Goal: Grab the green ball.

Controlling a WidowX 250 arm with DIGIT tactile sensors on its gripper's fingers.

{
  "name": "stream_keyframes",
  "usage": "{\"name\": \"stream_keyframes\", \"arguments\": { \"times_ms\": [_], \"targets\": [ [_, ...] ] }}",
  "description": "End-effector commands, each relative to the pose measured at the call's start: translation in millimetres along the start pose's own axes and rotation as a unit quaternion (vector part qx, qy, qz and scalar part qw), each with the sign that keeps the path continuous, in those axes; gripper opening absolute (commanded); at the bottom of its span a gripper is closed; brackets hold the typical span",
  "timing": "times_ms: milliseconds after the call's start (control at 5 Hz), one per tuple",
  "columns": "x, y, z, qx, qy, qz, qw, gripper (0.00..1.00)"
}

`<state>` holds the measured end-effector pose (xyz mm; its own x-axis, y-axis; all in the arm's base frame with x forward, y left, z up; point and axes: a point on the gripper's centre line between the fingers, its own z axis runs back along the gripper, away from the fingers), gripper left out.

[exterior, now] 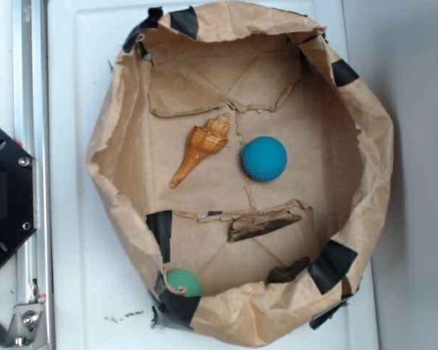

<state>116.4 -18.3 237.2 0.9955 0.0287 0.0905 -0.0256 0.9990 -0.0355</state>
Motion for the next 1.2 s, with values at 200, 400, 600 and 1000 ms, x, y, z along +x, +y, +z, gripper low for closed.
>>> {"name": "stream_keyframes", "arguments": {
  "times_ms": [200,400,600,1000],
  "targets": [
    [40.5,-6.3,-3.0,0.002,-0.002,0.080,0.997,1.00],
    [81.3,-5.0,-19.2,0.022,-0.013,0.145,0.989,1.00],
    [103.0,-6.9,-40.3,0.022,-0.006,0.220,0.975,1.00],
    [124.2,5.5,-78.9,-0.062,0.061,0.339,0.937,1.00]
  ]
}}
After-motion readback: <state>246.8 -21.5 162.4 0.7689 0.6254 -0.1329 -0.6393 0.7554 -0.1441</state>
